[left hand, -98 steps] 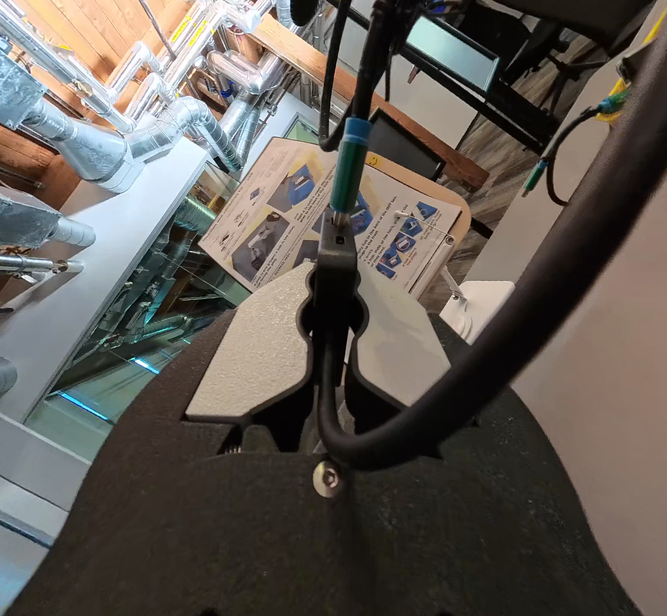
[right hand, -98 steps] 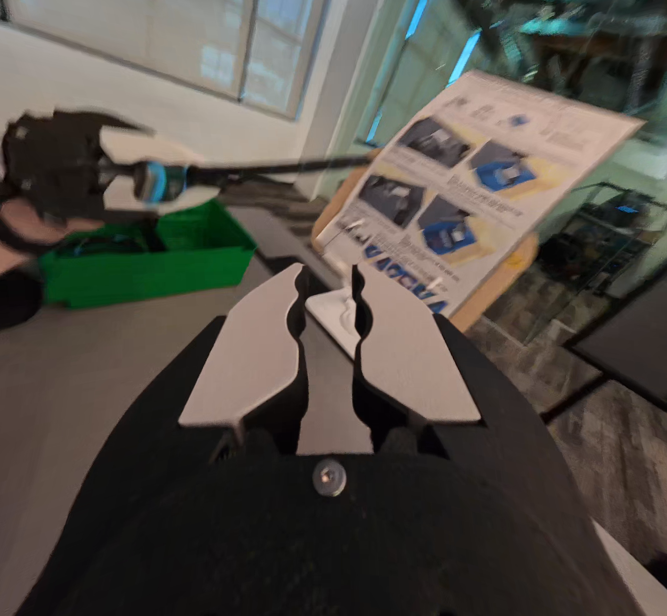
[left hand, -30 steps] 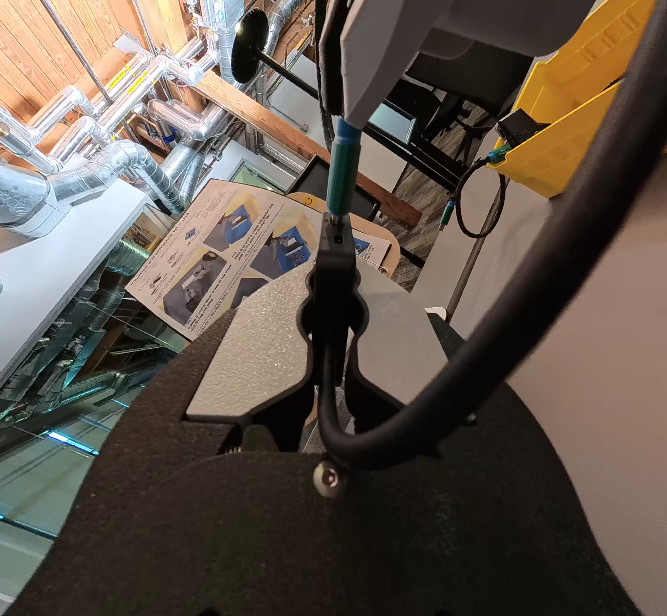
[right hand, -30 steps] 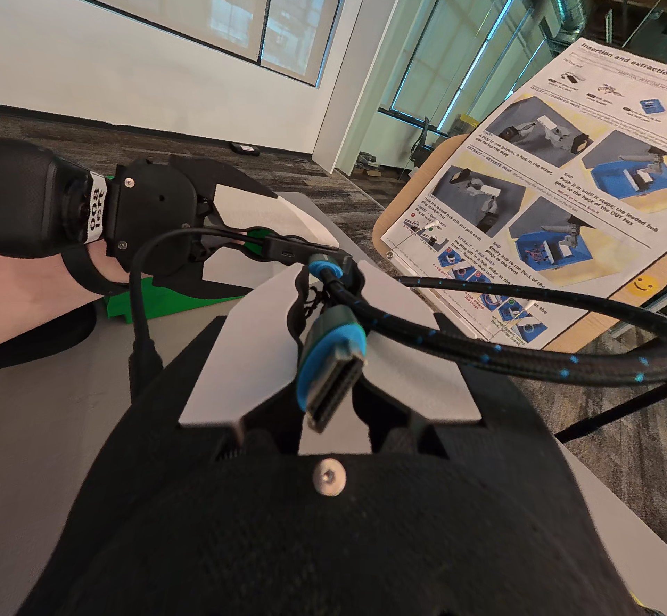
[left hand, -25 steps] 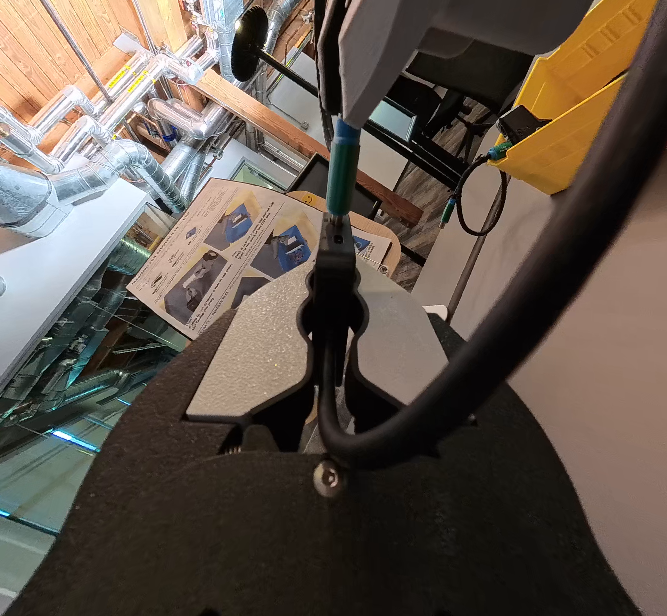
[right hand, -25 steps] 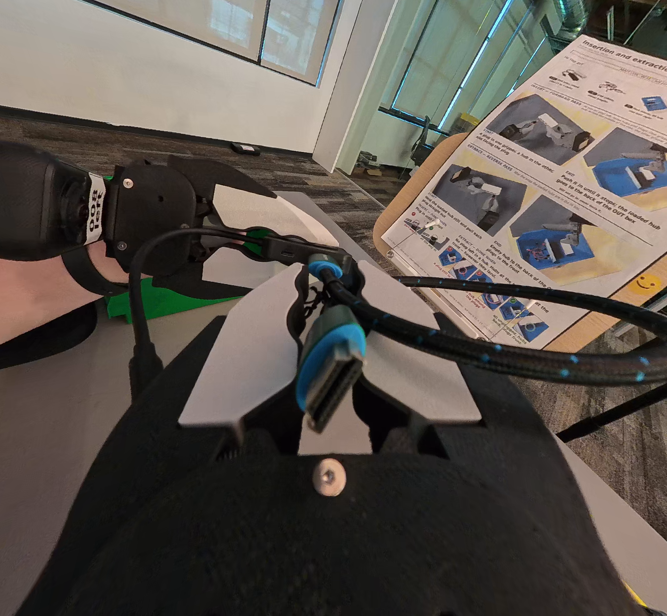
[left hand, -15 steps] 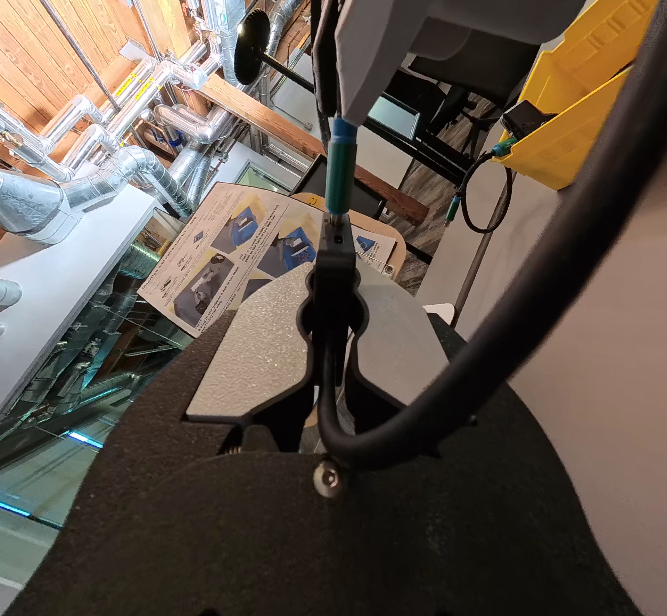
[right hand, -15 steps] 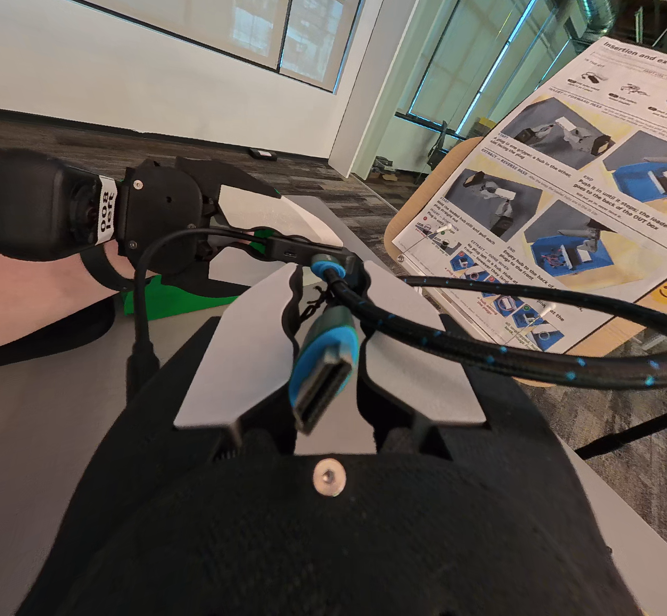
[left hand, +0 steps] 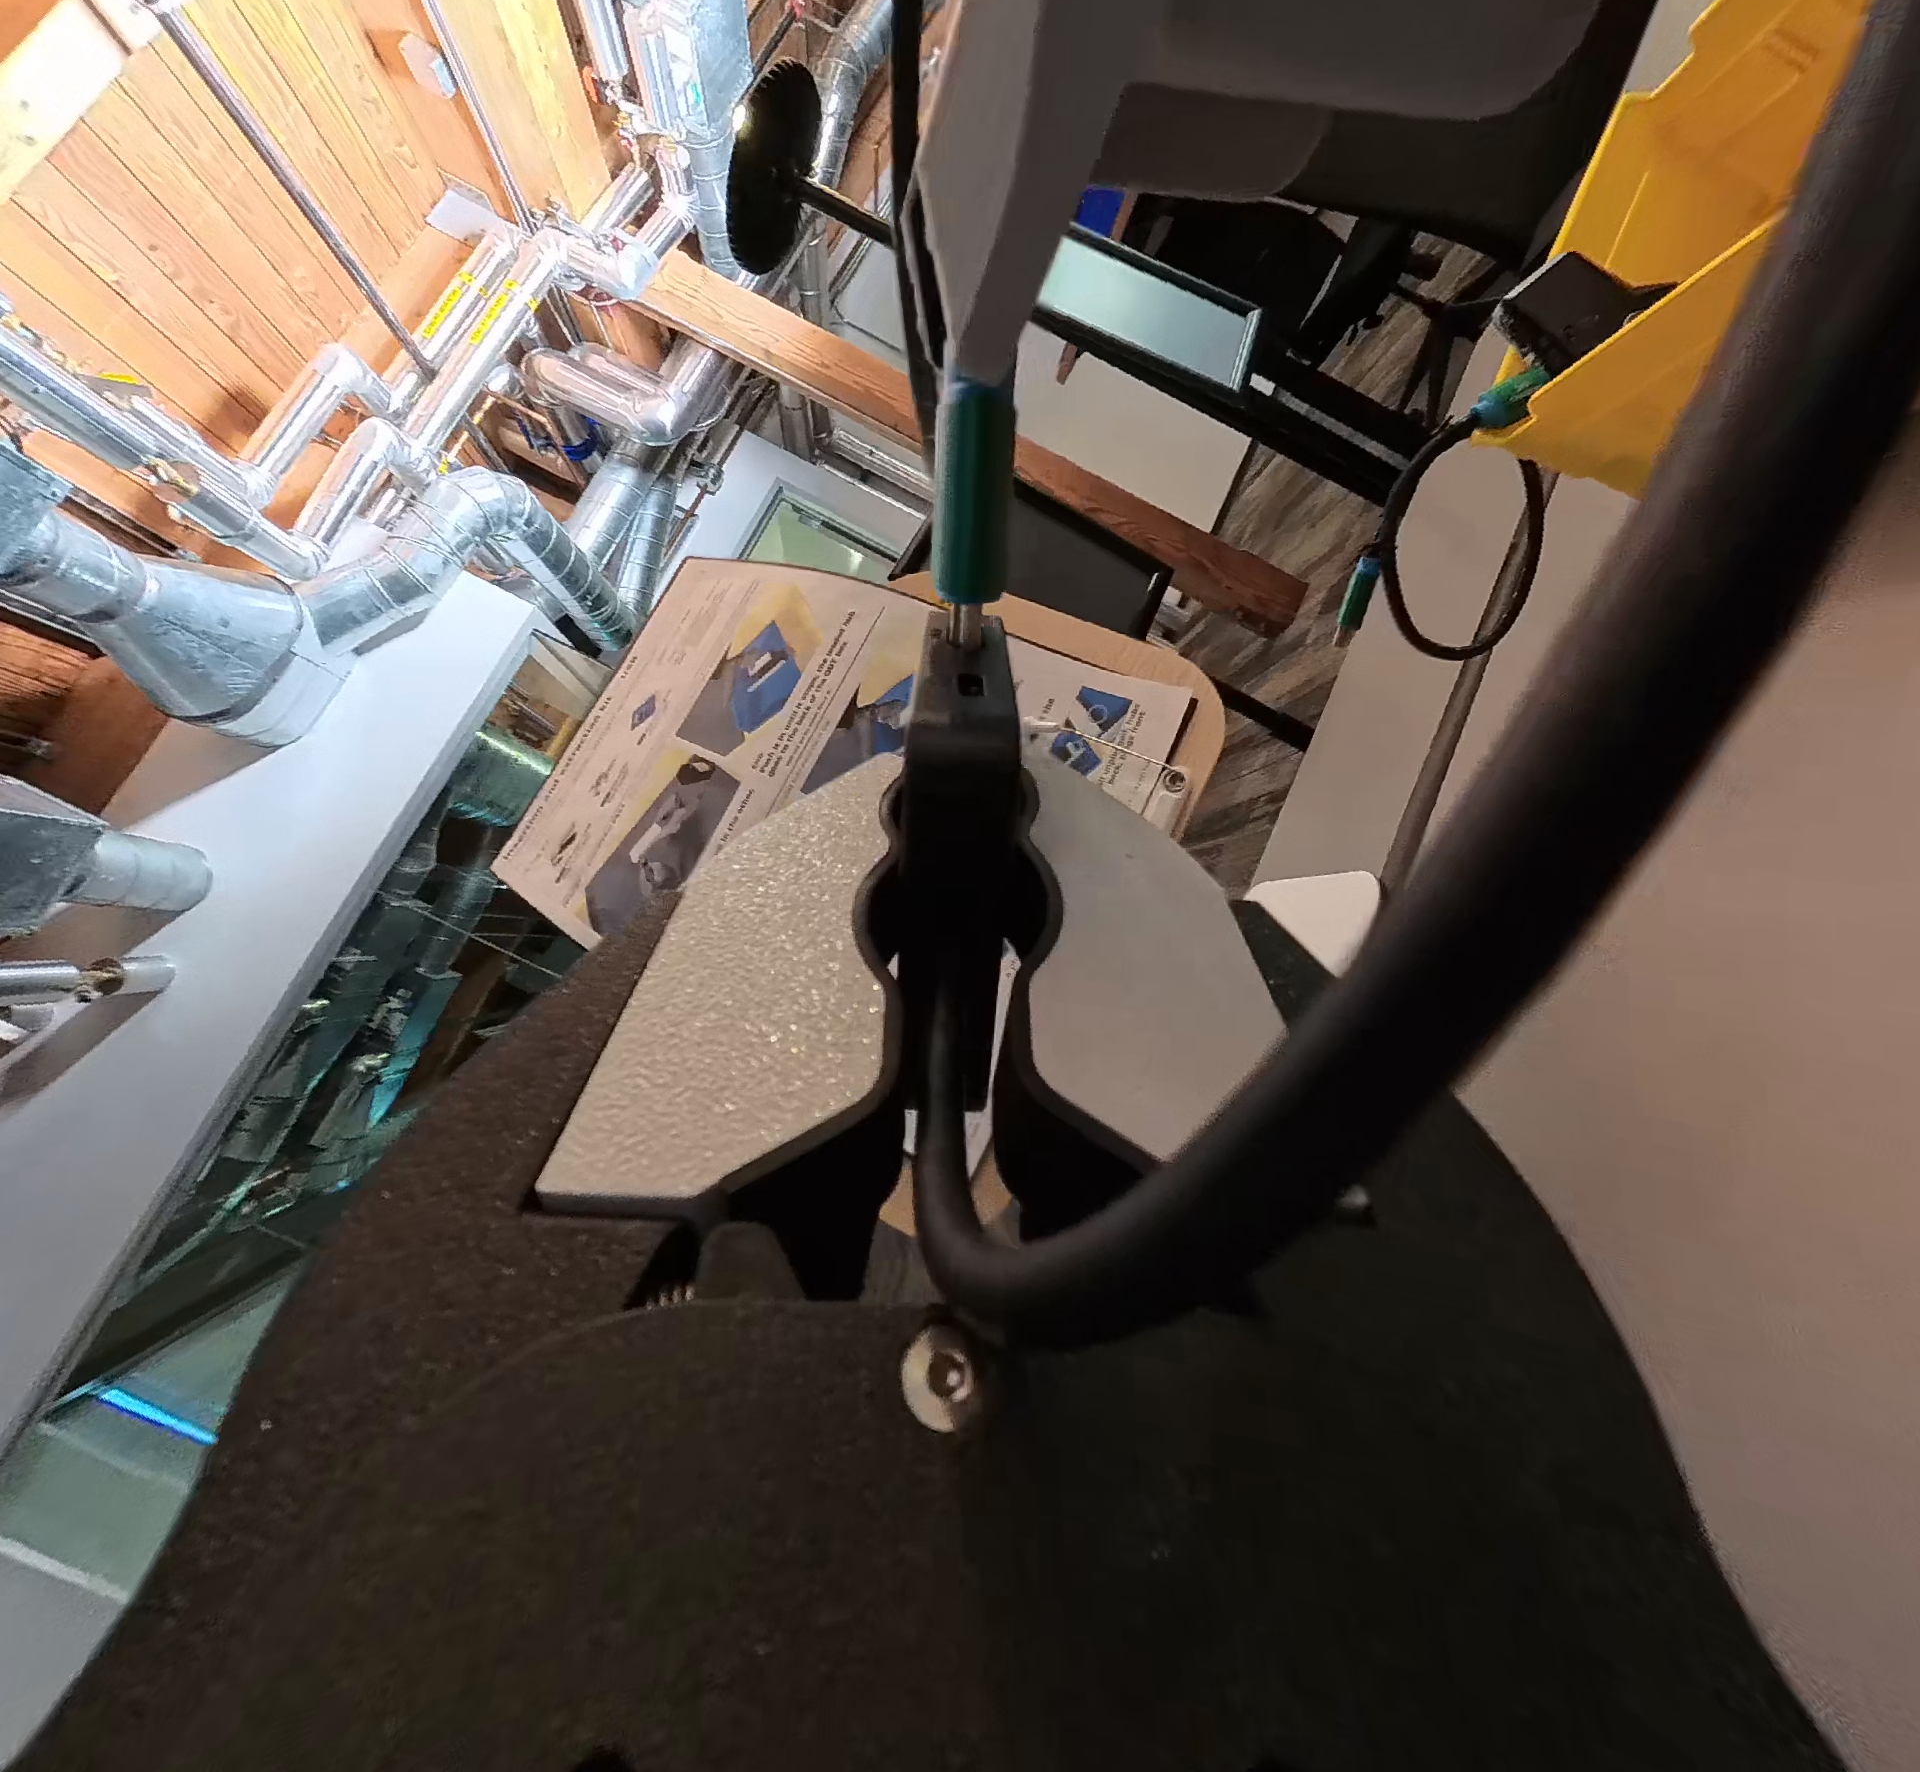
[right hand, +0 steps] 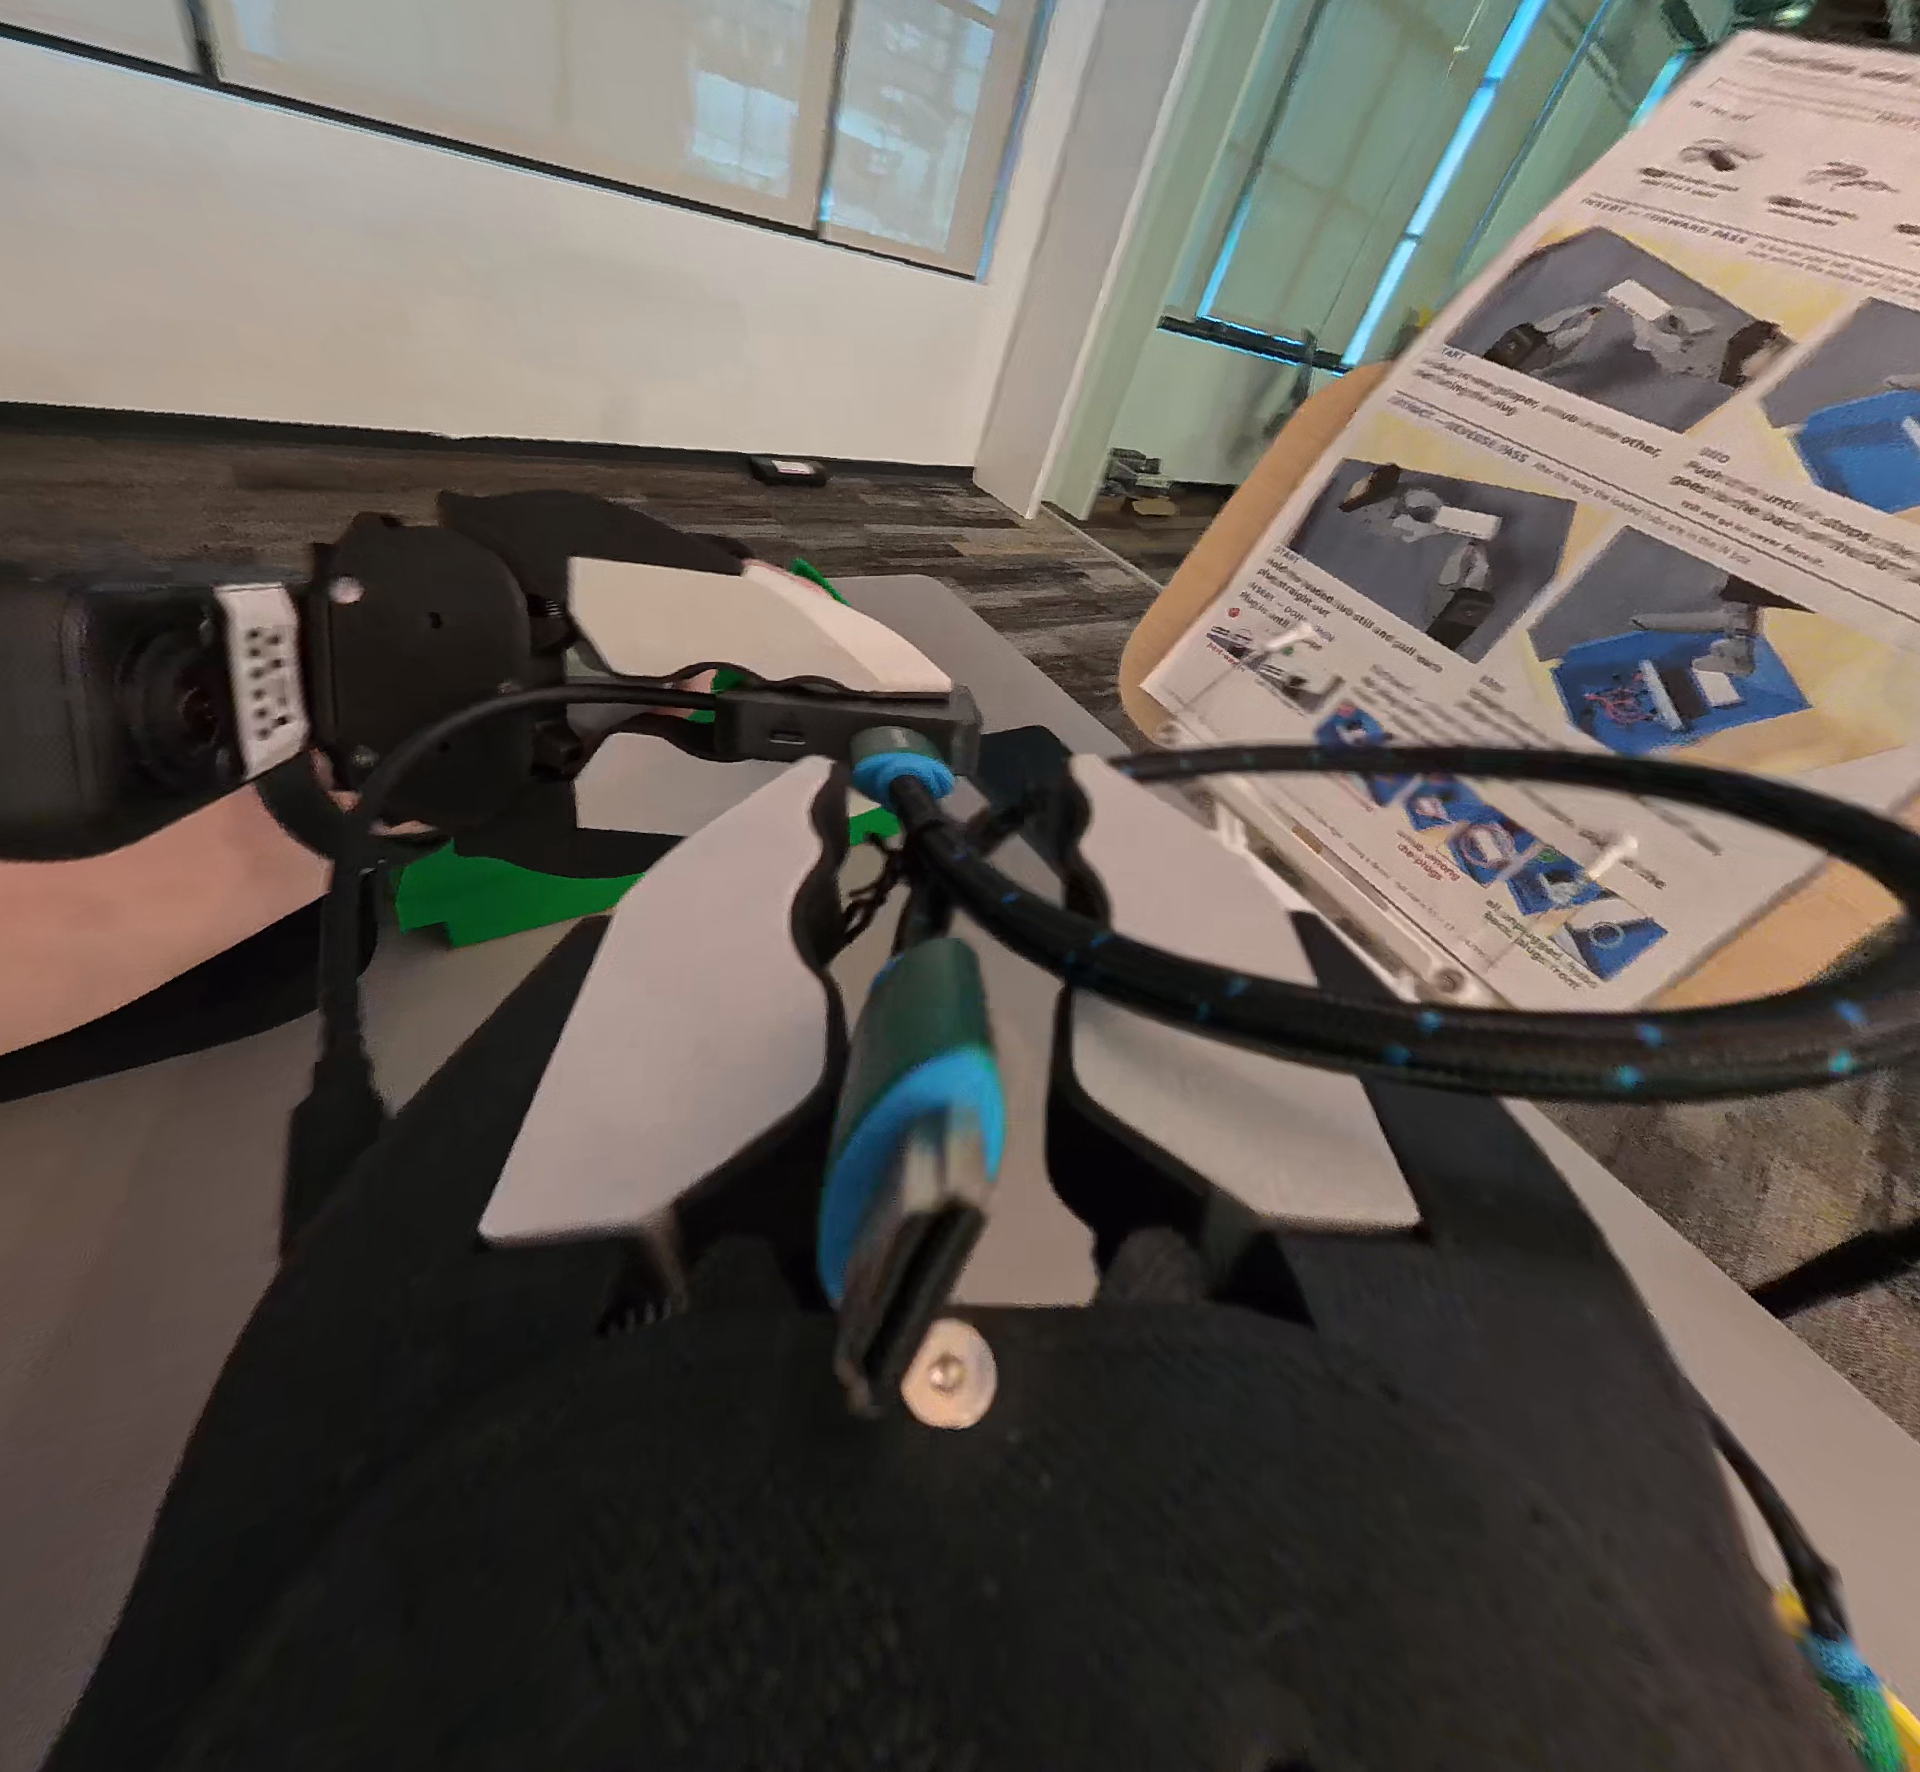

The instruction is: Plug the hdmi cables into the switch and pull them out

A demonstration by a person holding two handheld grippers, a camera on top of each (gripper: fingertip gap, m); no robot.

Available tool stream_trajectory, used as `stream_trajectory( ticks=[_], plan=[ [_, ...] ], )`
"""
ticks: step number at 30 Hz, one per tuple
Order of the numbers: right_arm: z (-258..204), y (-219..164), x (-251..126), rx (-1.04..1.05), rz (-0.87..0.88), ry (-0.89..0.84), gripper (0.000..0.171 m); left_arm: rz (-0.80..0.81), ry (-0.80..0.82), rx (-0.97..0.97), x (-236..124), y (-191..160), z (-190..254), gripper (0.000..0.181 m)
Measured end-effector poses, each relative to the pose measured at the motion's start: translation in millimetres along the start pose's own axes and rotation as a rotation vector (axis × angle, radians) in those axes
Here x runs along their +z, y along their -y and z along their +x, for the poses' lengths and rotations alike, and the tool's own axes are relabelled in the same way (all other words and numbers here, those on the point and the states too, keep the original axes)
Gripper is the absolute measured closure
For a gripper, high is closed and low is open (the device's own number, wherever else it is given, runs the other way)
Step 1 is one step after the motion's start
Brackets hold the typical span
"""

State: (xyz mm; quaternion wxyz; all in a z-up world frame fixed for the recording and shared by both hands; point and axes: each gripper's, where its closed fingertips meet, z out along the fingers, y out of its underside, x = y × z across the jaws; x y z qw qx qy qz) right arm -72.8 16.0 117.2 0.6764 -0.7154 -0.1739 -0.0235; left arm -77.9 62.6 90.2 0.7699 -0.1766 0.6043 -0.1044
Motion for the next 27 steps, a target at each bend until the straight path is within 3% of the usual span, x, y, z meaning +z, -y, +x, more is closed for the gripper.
stream_trajectory(
  ticks=[2, 7, 21, 24, 27],
  plan=[
    [6.7, -2.8, -0.7, -0.013, -0.021, -0.037, 0.126, -0.006, 0.021, 0.009, -0.7, 0.1, -3.5, 0.168],
    [-2.9, 2.6, -1.0, -0.03, 0.031, 0.042, 0.137, 0.001, 0.017, 0.006, -2.0, 1.4, -5.2, 0.168],
    [-4.4, 15.4, -8.3, -0.104, 0.131, 0.049, 0.138, -0.002, 0.066, -0.003, -6.0, 2.4, -19.4, 0.168],
    [-11.3, 28.2, -14.9, -0.17, 0.255, 0.075, 0.141, 0.008, 0.034, -0.033, -5.2, 4.4, -15.7, 0.168],
    [-20.8, 23.3, -15.1, -0.285, 0.253, 0.111, 0.149, -0.006, 0.021, -0.021, -4.4, 2.0, -13.7, 0.168]
  ],
)
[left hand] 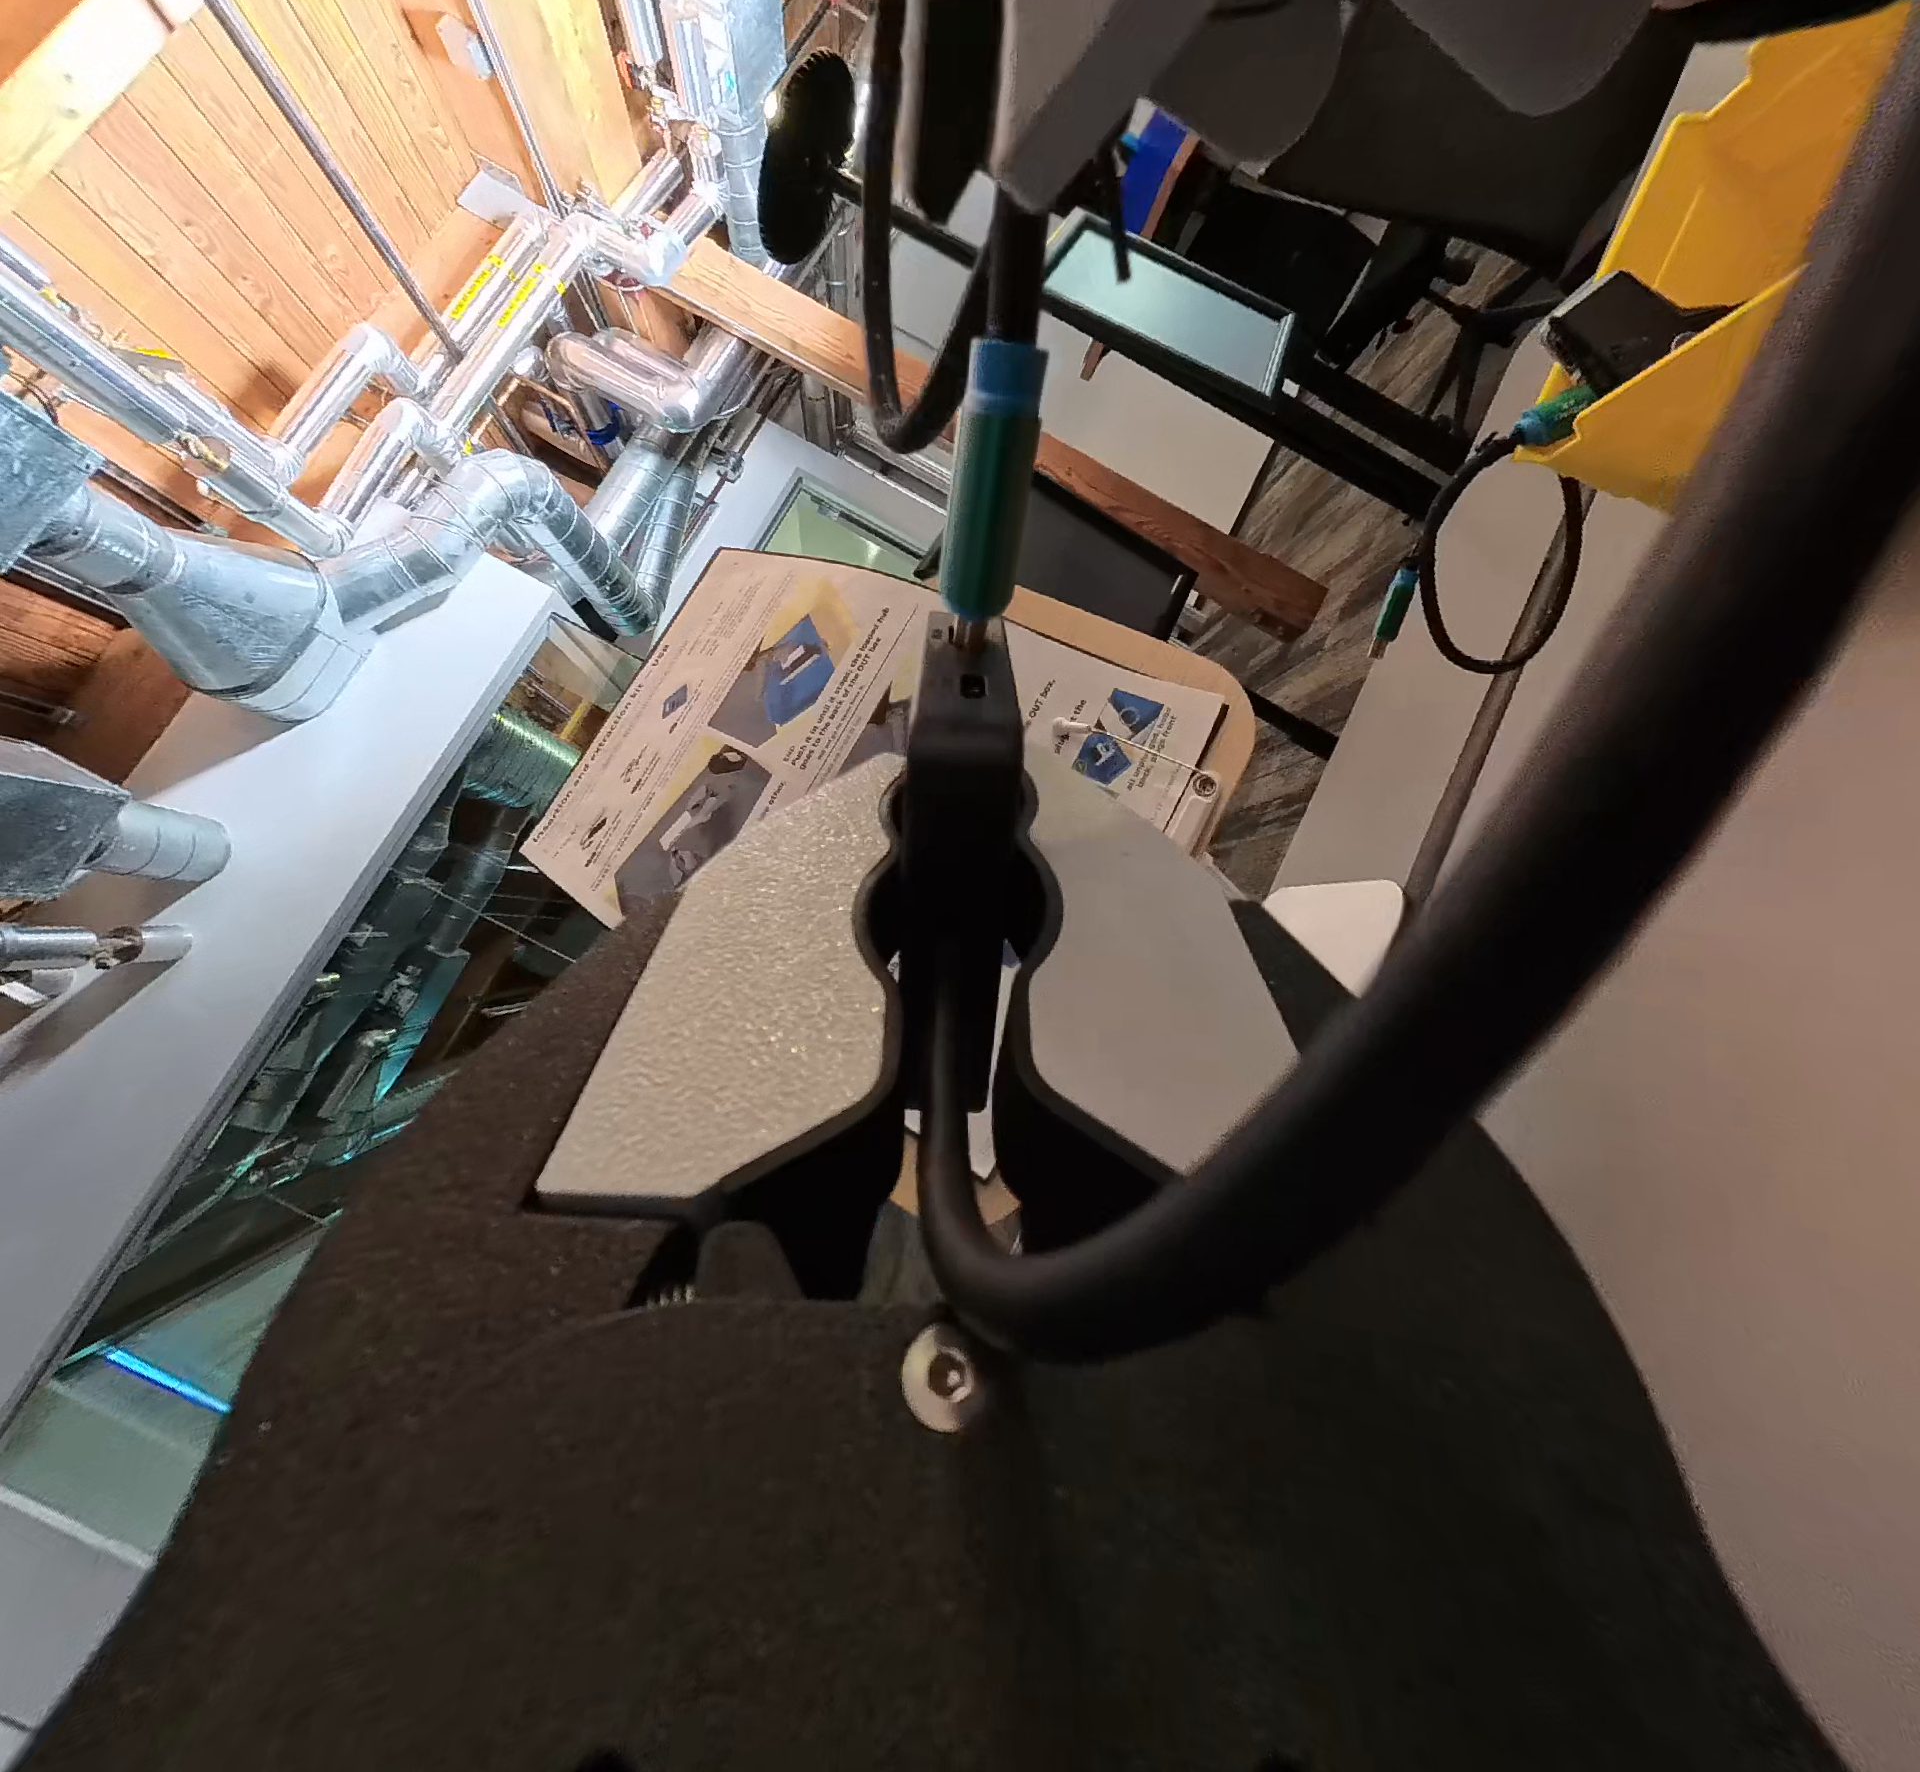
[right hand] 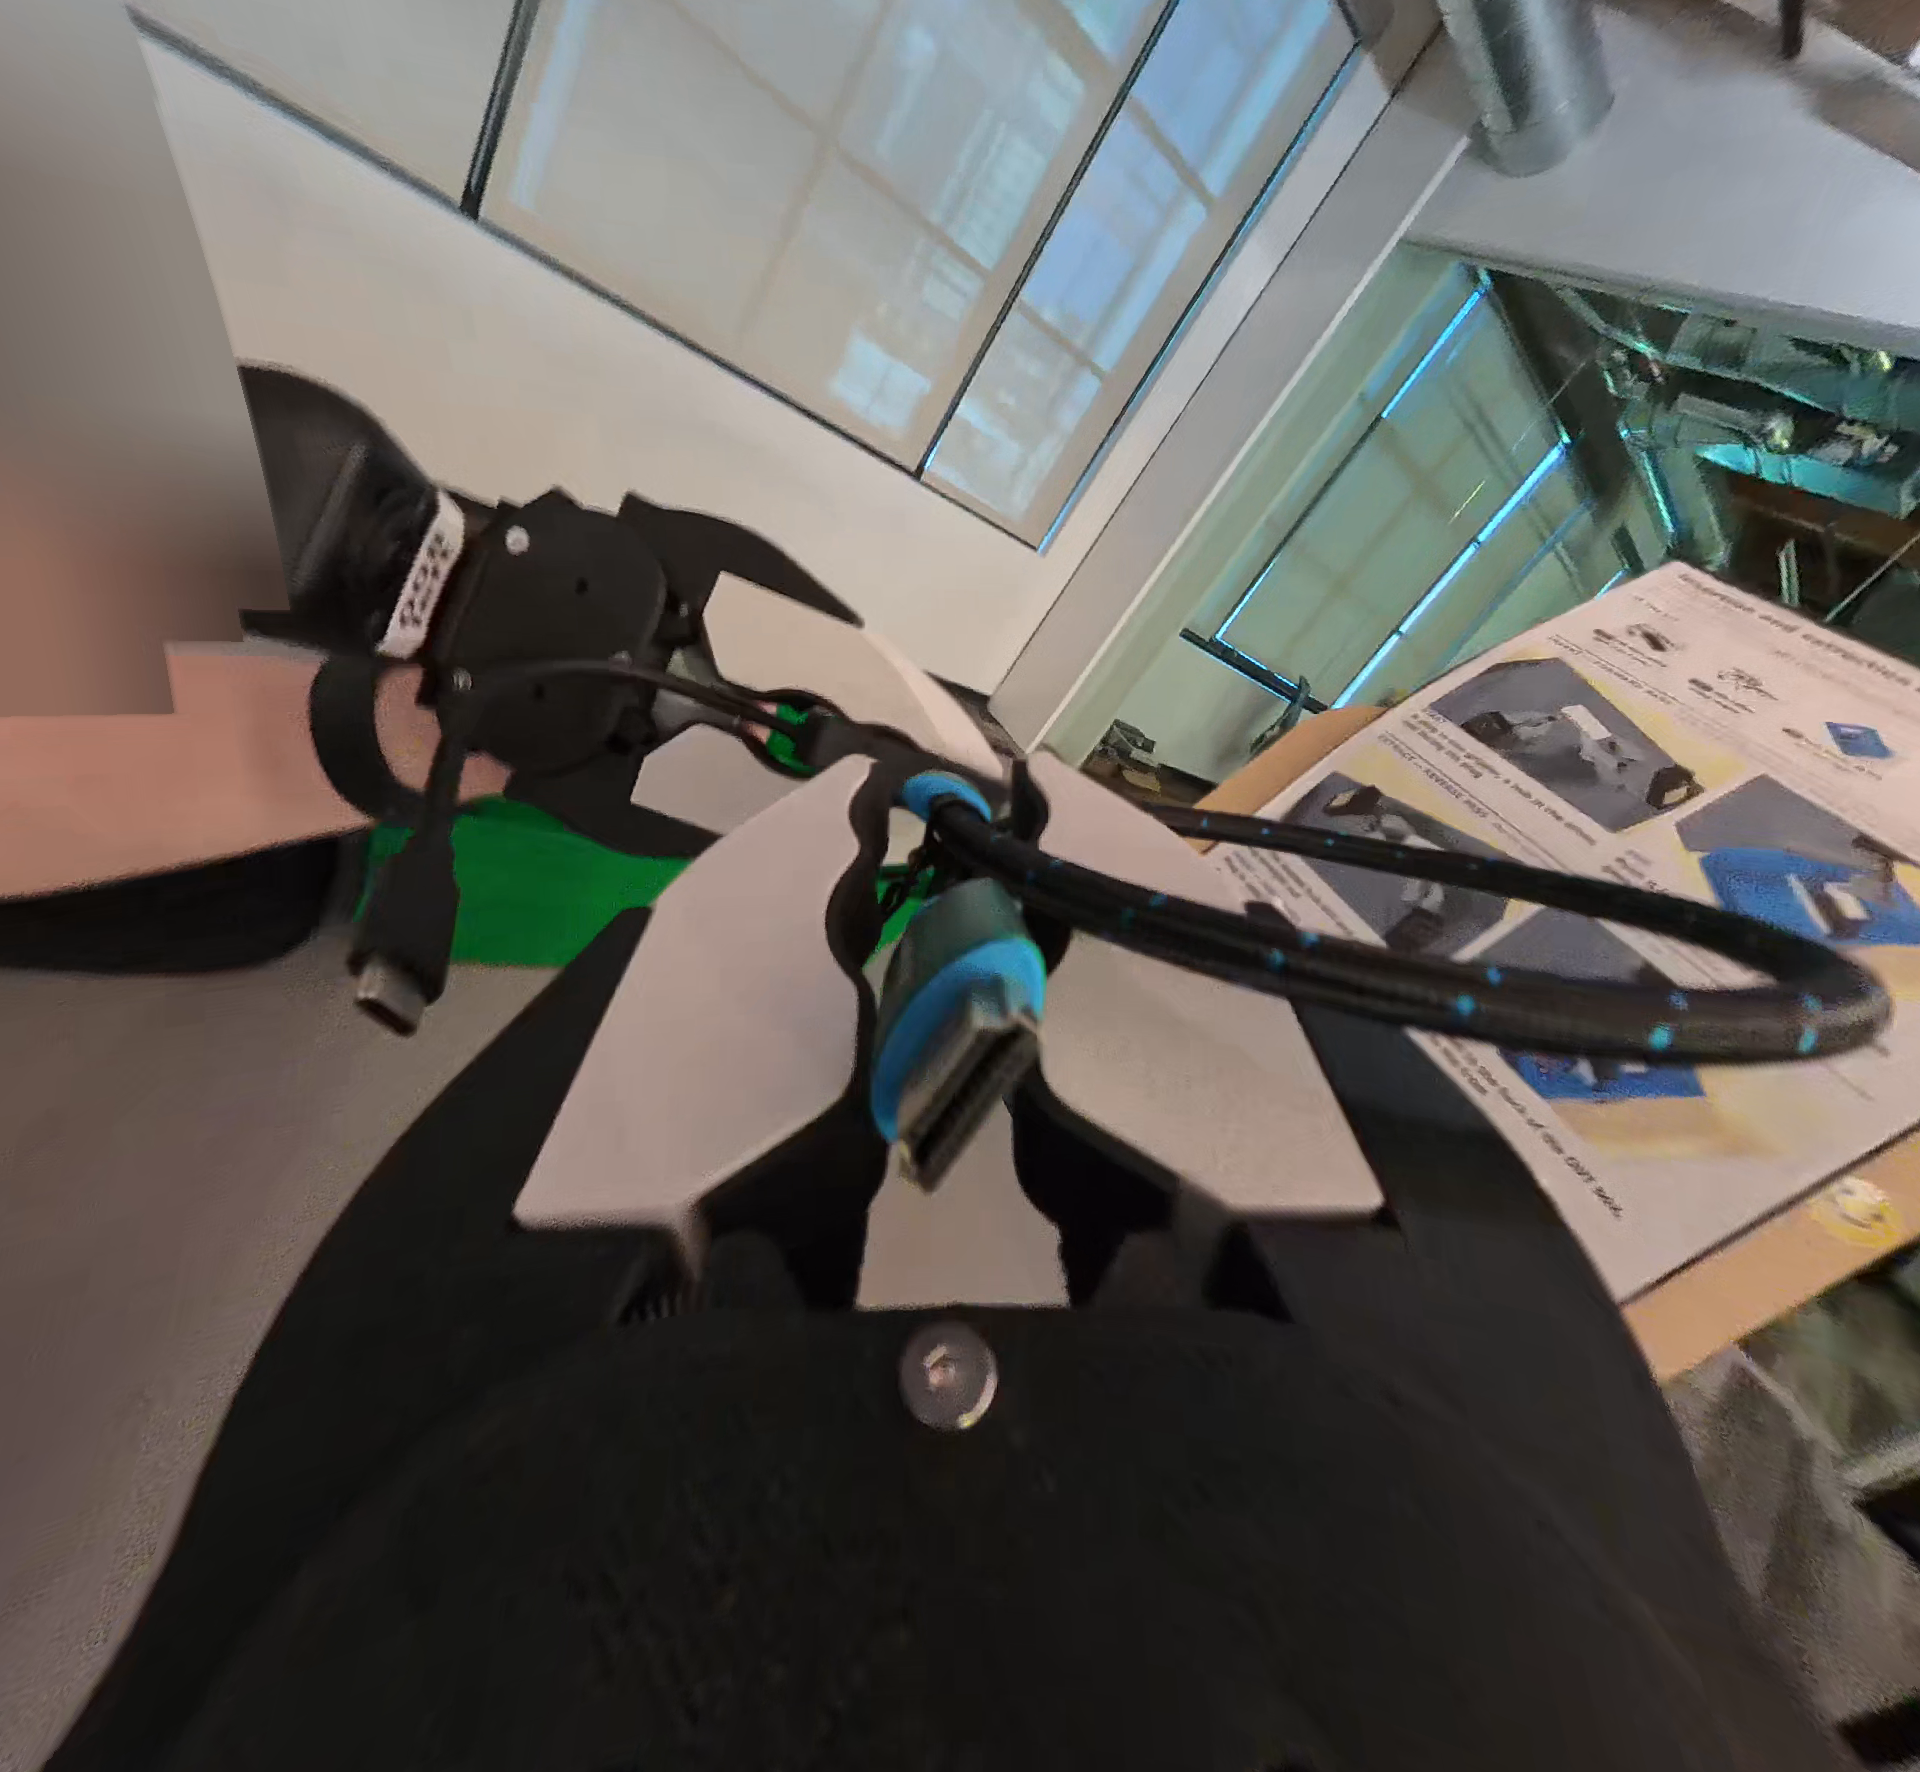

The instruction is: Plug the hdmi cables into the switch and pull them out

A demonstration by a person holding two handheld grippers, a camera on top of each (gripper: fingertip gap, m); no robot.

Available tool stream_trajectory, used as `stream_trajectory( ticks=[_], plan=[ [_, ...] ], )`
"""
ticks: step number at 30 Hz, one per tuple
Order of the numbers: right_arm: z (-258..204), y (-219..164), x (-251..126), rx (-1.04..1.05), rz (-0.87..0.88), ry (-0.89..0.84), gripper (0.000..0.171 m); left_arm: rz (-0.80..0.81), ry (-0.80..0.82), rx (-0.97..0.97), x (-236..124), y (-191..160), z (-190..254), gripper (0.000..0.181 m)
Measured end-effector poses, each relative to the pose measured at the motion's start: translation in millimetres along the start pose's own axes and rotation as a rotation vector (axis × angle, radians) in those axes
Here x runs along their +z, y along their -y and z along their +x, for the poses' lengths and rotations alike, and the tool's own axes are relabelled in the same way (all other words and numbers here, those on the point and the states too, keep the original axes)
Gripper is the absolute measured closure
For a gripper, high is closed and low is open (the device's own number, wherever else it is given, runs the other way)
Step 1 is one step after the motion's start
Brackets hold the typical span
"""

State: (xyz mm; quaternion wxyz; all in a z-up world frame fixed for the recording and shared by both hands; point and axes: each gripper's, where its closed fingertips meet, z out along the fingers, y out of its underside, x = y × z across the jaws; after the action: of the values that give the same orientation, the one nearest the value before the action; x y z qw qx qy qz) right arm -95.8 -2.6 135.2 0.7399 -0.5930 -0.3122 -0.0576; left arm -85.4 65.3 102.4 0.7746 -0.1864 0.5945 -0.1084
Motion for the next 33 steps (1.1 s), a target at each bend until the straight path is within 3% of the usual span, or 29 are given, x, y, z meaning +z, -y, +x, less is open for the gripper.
stream_trajectory(
  ticks=[7, 17, 21, 24, 29, 30, 31, 33],
  plan=[
    [0.9, -17.3, -2.8, 0.072, -0.114, 0.056, 0.151, -0.001, -0.028, 0.027, 1.6, -2.4, 8.9, 0.168],
    [5.4, -20.6, -4.2, 0.107, -0.101, 0.059, 0.156, -0.016, -0.034, 0.032, 5.0, -2.6, 15.8, 0.168],
    [5.9, -23.2, -5.3, 0.078, -0.132, 0.052, 0.152, -0.022, -0.034, 0.034, 6.1, -2.7, 17.5, 0.167],
    [21.3, -19.5, -8.6, 0.054, -0.103, -0.047, 0.143, -0.021, -0.013, -0.019, 6.1, -2.6, 11.6, 0.167],
    [24.1, -28.7, -7.4, 0.176, -0.165, -0.043, 0.14, -0.02, 0.022, -0.035, 2.4, -3.0, 0.1, 0.168],
    [19.9, -31.4, -5.0, 0.181, -0.175, -0.023, 0.144, -0.014, 0.014, -0.039, 2.6, -1.6, 1.7, 0.168],
    [12.3, -35.8, -2.2, 0.175, -0.199, 0.018, 0.162, -0.01, 0.002, -0.045, 3.4, -0.1, 4.8, 0.168],
    [6.3, -49.1, 3.7, 0.161, -0.256, 0.04, 0.165, -0.016, -0.016, -0.033, 5.5, 0.0, 11.4, 0.168]
  ],
)
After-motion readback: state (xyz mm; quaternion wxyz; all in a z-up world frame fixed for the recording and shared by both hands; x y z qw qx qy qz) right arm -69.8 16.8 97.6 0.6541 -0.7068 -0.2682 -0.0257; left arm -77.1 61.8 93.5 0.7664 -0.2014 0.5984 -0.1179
